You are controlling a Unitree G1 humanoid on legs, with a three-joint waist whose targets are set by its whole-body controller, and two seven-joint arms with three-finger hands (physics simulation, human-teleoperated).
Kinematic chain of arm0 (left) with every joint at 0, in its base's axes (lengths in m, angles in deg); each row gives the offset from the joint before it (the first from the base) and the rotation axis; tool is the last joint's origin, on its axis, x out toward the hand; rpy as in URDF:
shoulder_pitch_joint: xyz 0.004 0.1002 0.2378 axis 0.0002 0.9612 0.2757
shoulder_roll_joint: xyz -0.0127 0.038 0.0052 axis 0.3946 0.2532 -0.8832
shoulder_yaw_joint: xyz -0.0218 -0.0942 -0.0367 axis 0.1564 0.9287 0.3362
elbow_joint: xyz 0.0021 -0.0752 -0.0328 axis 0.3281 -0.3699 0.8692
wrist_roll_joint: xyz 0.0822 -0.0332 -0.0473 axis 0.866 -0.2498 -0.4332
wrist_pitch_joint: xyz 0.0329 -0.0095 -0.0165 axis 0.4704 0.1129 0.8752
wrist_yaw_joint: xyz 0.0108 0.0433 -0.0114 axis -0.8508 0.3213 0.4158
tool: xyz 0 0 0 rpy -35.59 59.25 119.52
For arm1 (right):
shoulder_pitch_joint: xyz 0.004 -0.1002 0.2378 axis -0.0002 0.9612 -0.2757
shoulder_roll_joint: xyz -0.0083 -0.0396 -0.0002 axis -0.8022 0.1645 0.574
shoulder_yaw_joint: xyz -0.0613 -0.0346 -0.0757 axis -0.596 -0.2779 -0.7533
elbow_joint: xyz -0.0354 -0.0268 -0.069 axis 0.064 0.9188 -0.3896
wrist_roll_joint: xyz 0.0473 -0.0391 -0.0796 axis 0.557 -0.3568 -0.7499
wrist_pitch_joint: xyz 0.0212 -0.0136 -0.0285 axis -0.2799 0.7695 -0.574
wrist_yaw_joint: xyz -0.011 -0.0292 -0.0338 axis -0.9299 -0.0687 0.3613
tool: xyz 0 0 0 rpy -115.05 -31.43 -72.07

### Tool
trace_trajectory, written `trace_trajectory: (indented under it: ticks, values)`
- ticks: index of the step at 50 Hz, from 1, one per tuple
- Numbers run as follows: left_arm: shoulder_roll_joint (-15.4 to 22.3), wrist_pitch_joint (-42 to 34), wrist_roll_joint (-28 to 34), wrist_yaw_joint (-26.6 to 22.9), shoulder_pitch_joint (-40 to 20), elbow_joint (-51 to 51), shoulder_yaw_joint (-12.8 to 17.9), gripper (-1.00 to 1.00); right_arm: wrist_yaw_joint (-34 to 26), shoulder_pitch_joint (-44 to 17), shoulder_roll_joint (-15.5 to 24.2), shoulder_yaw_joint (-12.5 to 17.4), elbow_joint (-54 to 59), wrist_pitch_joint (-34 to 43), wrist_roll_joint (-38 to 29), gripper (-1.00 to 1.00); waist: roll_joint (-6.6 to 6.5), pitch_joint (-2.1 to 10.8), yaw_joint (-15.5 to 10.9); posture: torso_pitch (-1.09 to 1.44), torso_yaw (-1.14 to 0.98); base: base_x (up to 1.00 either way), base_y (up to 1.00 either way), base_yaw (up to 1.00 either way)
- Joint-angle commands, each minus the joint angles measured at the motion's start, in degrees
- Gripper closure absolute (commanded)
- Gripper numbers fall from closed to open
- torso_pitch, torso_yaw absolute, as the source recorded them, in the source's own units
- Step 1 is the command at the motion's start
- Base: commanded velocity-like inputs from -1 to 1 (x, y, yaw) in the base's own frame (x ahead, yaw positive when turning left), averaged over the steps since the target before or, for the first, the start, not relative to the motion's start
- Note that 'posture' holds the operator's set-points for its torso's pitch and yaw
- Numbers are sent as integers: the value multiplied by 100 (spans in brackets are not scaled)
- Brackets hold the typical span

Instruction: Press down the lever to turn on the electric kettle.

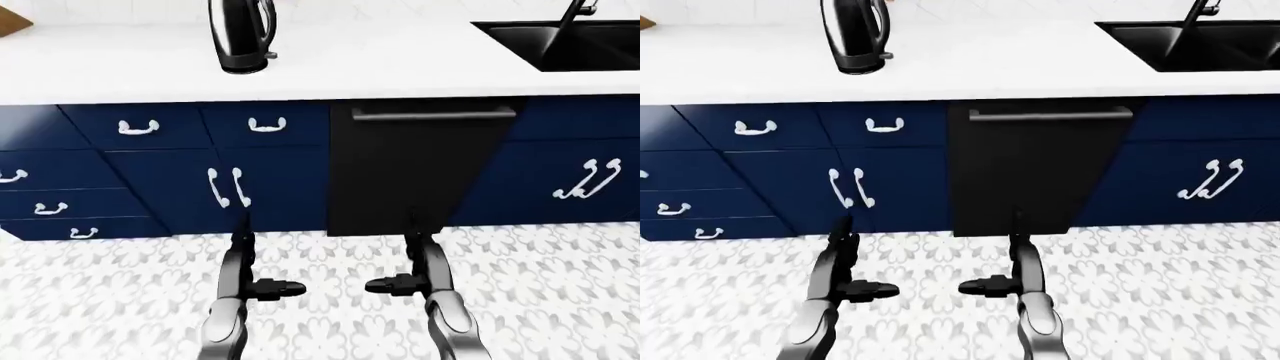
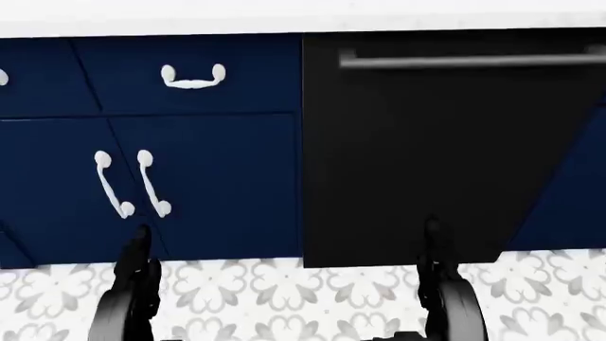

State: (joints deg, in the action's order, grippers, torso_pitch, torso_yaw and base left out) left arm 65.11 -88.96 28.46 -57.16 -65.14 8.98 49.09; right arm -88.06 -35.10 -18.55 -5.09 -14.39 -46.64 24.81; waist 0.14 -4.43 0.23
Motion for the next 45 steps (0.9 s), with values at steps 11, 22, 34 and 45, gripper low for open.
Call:
trace_trajectory:
  ticks: [11, 22, 34, 45]
  values:
    - [9, 86, 191, 21, 97, 1157, -51, -100, 76, 38, -18, -91, -1305, 17, -183, -100, 36, 436, -51, 0, 0, 0, 0, 0]
    - [27, -726, 360, 8, 92, 2267, -38, -100, 16, 97, 13, -78, -2316, 460, -288, -100, 19, 504, -50, 0, 0, 0, 0, 0]
    - [69, -1545, 563, -57, -22, 3371, 79, -100, 44, -141, 34, -44, -3166, 1050, -504, -100, 11, 491, -44, 0, 0, 0, 0, 0]
    - [137, -2081, 652, -163, -191, 4083, 297, -100, 27, -167, 9, -144, -3772, 1445, -725, -100, 3, 449, -42, 0, 0, 0, 0, 0]
